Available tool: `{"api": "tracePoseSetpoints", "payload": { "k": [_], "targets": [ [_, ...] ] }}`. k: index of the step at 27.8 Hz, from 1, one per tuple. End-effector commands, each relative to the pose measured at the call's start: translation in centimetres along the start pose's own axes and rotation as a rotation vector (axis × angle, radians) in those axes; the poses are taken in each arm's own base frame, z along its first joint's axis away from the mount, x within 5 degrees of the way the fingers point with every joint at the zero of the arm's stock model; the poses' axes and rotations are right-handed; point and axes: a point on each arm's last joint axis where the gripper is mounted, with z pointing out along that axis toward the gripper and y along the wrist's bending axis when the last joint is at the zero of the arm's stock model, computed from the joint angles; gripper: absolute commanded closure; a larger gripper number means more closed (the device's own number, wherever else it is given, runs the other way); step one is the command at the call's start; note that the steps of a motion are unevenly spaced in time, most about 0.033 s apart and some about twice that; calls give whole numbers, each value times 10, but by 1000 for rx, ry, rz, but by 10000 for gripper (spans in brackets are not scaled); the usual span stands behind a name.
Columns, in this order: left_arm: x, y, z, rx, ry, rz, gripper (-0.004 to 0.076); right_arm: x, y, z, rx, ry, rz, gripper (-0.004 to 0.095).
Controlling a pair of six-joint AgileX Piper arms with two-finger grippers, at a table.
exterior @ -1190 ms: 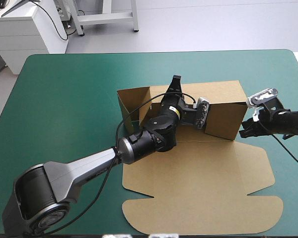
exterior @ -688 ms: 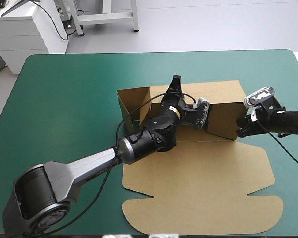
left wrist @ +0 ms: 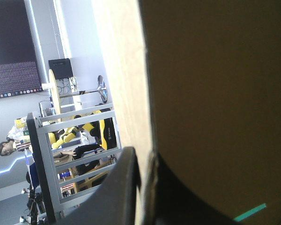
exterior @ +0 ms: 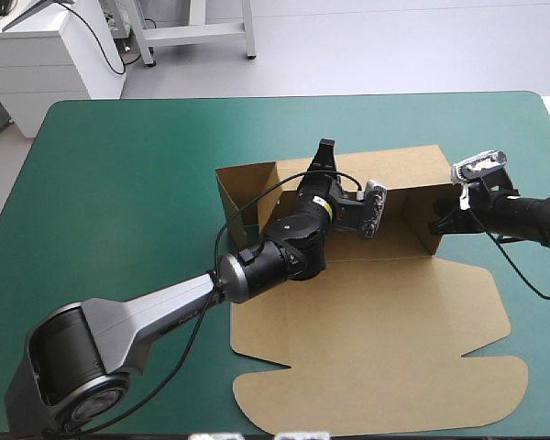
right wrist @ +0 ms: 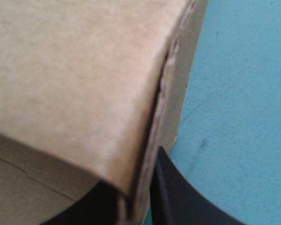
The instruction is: Fold the box
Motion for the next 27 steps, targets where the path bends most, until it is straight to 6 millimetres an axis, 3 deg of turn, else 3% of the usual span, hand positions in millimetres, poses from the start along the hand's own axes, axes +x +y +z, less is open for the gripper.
{"api": "tracePoseSetpoints", "payload": {
  "k": [1,6,12,15,19,27],
  "targets": [
    [-10,0,-11,27,-78,-65,731,-19,17,-5,-48,-76,9,906],
    [-11,1,-11,16,-81,-53,693,-23,22,0,-17,-83,46,907],
    [-10,6,-13,-16,-82,-46,462,-24,29,5,5,-57,37,906],
    [-11,10,-22,-29,-84,-140,412,-25,28,6,34,-65,62,907],
    [-17,18,-44,-52,-118,-197,412,-25,27,6,46,-58,73,907],
    [-36,23,-110,-67,-166,-212,412,-23,25,6,62,-41,124,907]
  ]
}}
